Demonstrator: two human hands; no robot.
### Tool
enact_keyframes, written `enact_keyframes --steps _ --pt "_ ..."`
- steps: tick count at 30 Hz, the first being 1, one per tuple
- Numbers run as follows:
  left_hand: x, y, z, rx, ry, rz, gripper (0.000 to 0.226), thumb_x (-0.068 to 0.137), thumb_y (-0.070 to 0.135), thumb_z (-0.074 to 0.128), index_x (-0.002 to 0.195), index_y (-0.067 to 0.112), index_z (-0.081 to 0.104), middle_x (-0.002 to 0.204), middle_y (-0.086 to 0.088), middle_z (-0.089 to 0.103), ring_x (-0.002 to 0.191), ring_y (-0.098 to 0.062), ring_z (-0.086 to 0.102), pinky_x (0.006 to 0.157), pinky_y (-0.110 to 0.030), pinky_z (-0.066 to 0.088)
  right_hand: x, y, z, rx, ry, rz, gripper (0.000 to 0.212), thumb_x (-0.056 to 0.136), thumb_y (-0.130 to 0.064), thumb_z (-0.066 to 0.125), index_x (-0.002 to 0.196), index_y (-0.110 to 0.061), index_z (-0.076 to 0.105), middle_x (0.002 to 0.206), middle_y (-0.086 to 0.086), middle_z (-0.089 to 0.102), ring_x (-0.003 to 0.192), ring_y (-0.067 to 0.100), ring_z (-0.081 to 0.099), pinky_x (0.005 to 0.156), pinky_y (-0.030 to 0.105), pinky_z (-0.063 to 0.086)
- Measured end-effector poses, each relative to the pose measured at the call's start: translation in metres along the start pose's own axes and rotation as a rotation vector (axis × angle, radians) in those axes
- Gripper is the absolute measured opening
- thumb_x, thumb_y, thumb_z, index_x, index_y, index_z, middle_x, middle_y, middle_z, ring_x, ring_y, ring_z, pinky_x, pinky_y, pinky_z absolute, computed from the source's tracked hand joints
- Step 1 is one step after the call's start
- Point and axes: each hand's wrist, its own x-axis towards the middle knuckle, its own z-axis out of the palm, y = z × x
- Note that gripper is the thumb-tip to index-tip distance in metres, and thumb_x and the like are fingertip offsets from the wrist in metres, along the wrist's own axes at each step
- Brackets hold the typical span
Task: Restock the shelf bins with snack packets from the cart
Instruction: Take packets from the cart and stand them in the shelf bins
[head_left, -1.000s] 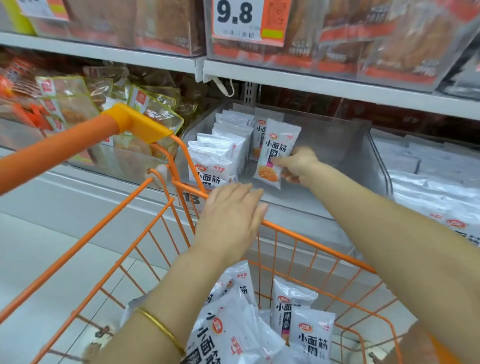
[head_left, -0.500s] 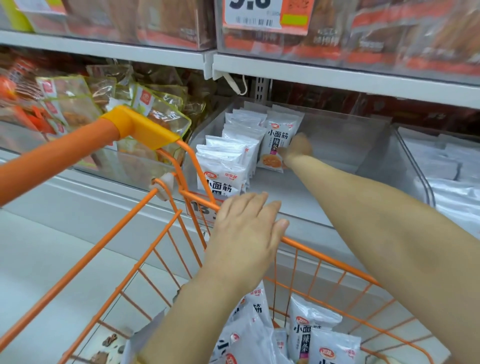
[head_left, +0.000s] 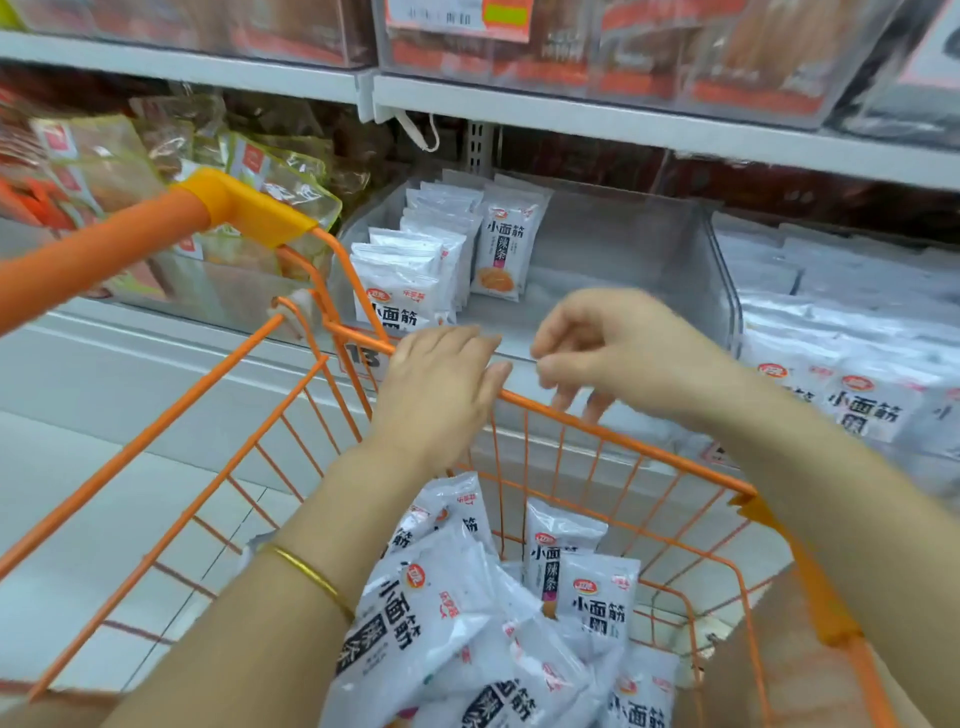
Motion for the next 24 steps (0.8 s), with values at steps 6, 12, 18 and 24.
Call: enact_keyframes --steps 6,12,18,24 --pt "-0.003 0.011 -0.008 -0.095 0.010 -0.027 0.039 0.098 0.033 0.037 0.129 0.015 0.052 0.129 -0.003 0.055 0.123 -0.025 0.042 0.104 -0.034 0.023 -0.044 0.067 0.065 -0.963 -0.293 -0.116 0.032 0.085 0.002 0.051 0.113 -0.014 0.055 0.110 0.007 0.059 0.098 0.028 0.060 0.067 0.035 0.050" --pt "-0.007 0.016 -0.007 -0.103 -0.014 0.006 0.036 0.098 0.029 0.041 0.130 0.015 0.052 0.131 -0.002 0.054 0.124 -0.022 0.039 0.103 -0.034 0.025 -0.050 0.095 0.097 -1.328 -0.354 -0.263 0.035 0.042 -0.014 0.088 0.072 -0.014 0.071 0.083 0.008 0.061 0.051 0.022 0.053 0.043 0.018 0.003" --pt "-0.005 0.016 -0.008 -0.121 0.003 0.012 0.036 0.098 0.028 0.041 0.131 0.016 0.051 0.132 -0.001 0.052 0.125 -0.020 0.038 0.102 -0.032 0.025 -0.050 0.097 0.099 -1.423 -0.301 -0.250 0.017 0.048 -0.010 0.081 0.061 -0.010 0.069 0.080 0.010 0.057 0.058 0.022 0.052 0.042 0.020 0.016" --pt "-0.005 0.019 -0.013 -0.185 0.070 0.037 0.036 0.097 0.031 0.039 0.126 0.017 0.054 0.128 0.000 0.055 0.124 -0.020 0.040 0.101 -0.034 0.024 -0.058 0.085 0.086 -1.375 -0.217 -0.411 0.034 0.016 -0.012 0.082 0.031 -0.022 0.053 0.049 -0.004 0.048 0.051 0.018 0.049 0.043 0.021 0.018"
